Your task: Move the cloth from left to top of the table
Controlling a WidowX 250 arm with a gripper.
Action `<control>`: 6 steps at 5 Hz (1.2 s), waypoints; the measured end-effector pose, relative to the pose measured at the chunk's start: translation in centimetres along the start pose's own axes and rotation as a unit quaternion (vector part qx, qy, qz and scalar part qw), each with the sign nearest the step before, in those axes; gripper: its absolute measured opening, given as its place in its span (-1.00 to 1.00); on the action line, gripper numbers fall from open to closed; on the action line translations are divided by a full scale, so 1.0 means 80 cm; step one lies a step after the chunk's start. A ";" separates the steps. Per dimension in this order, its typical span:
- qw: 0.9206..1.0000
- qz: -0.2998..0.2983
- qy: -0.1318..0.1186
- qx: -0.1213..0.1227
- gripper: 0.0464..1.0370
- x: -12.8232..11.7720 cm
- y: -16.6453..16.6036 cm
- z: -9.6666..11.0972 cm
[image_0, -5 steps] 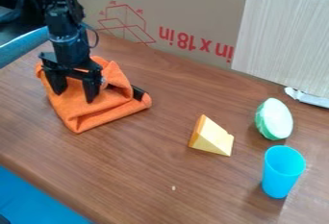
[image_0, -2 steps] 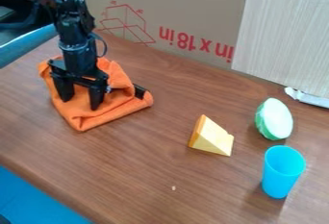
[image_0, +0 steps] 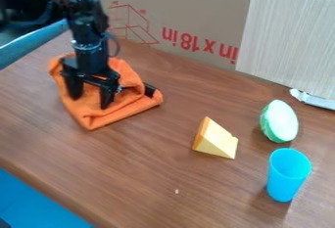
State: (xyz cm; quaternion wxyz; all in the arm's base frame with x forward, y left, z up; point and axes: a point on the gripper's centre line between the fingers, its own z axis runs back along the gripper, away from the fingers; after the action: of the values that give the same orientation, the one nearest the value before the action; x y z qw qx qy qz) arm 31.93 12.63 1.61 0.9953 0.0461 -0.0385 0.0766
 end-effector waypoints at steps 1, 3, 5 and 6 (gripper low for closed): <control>1.000 -0.015 -0.010 -0.005 0.93 0.011 -0.029 0.005; 0.999 -0.036 -0.005 -0.022 0.93 0.027 -0.088 0.008; 0.999 -0.043 -0.004 -0.028 0.93 0.039 -0.119 0.010; 0.999 -0.030 0.003 -0.021 0.93 0.030 -0.100 0.007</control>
State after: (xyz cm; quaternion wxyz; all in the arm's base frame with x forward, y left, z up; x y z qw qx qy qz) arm 35.47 5.07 1.72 0.9980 0.0262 -0.0354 0.0463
